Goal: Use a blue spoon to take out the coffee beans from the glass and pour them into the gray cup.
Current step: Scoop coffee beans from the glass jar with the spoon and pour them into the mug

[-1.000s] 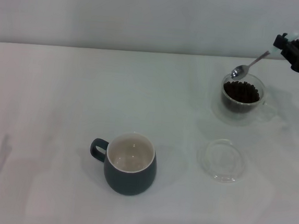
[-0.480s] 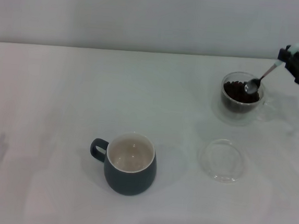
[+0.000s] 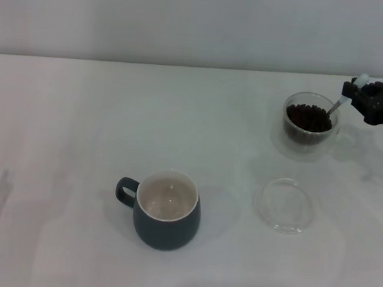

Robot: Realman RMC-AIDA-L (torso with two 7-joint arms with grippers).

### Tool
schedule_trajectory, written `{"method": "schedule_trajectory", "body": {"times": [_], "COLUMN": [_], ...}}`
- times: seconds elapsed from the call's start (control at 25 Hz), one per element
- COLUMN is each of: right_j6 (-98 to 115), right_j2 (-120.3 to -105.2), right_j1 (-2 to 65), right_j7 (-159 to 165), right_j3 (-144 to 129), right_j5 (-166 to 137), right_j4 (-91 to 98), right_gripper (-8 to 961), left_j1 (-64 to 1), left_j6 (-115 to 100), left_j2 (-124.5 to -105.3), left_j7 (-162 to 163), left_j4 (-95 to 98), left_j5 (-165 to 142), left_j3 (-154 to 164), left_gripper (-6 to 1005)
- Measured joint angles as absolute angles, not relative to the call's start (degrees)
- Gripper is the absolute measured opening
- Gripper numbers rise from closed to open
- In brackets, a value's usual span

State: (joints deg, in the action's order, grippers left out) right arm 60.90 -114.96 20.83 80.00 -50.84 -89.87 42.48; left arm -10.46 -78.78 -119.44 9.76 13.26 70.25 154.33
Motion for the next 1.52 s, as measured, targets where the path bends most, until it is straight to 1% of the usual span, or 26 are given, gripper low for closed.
{"method": "schedule_trajectory", "body": {"times": [0.84,1.52], "right_j6": [56.27,55.59], "right_j2": [-114.77,-114.69], "right_j1": [20.81,21.23], "right_j7": [106.43,108.88], "right_j3": [-50.36,-48.14], "right_j5": [-89.53,-82.15], "right_j4": [41.28,34.41], "right_gripper": [139,139], "left_j1": [-10.98,-12.04], "left_j6": [-78.32,-77.78], "left_j2": [-119.35,-119.34], "left_j7": [9.36,9.23], "left_j4": [12.47,11.49], "left_j5": [70.0,69.96], "left_j3": [154.41,154.22], "left_gripper": [887,887]}}
